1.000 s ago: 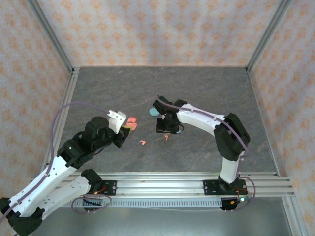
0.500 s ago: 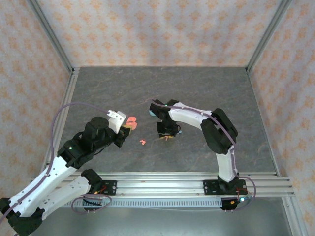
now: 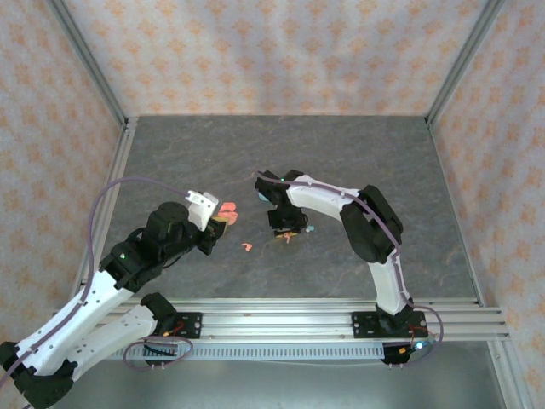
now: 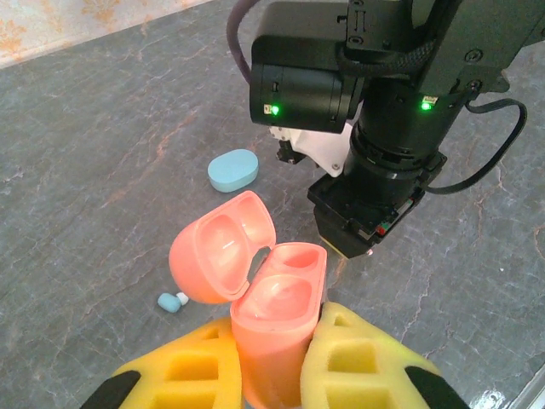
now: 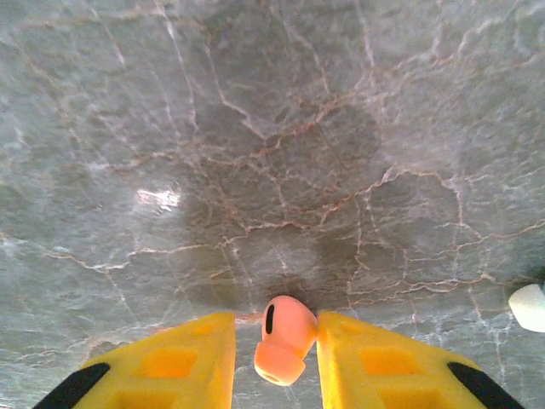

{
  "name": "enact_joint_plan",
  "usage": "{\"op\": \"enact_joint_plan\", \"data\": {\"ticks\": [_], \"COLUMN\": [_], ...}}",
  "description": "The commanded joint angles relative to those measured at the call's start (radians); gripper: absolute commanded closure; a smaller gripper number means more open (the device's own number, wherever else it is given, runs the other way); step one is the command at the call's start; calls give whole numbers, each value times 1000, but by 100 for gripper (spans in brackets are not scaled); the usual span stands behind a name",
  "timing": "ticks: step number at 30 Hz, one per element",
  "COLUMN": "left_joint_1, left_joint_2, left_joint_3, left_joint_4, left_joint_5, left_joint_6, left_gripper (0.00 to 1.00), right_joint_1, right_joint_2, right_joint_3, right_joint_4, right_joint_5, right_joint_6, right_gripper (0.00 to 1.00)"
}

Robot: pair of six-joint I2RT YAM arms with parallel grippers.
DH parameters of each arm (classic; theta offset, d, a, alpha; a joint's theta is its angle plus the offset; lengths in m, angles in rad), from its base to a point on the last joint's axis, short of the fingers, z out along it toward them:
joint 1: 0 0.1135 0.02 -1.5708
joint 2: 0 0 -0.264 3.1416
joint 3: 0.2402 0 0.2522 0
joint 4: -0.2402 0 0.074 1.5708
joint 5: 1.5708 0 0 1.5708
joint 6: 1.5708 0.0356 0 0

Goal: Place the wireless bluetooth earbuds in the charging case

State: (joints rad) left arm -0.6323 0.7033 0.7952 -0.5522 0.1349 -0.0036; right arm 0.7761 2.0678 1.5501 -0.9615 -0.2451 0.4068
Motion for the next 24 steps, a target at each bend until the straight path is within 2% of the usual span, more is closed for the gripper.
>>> {"op": "enact_joint_plan", "data": {"ticks": [1, 19, 24], "left_joint_1": [3, 3, 4], "left_joint_2": [-1, -2, -5], "left_joint_3": [-3, -2, 1], "left_joint_4": [27, 21, 18], "left_joint_5": [11, 10, 11], "left_joint_6": [-10, -6, -6], "left_gripper": [100, 100, 100], "right_joint_1": [-1, 0, 0], "right_joint_2": [18, 27, 28], "right_joint_3": [29, -7, -15], "right_joint_4": [-53, -60, -59], "right_joint_5": [42, 18, 16], "right_joint_6": [-24, -39, -38], "right_gripper": [71, 76, 82]}}
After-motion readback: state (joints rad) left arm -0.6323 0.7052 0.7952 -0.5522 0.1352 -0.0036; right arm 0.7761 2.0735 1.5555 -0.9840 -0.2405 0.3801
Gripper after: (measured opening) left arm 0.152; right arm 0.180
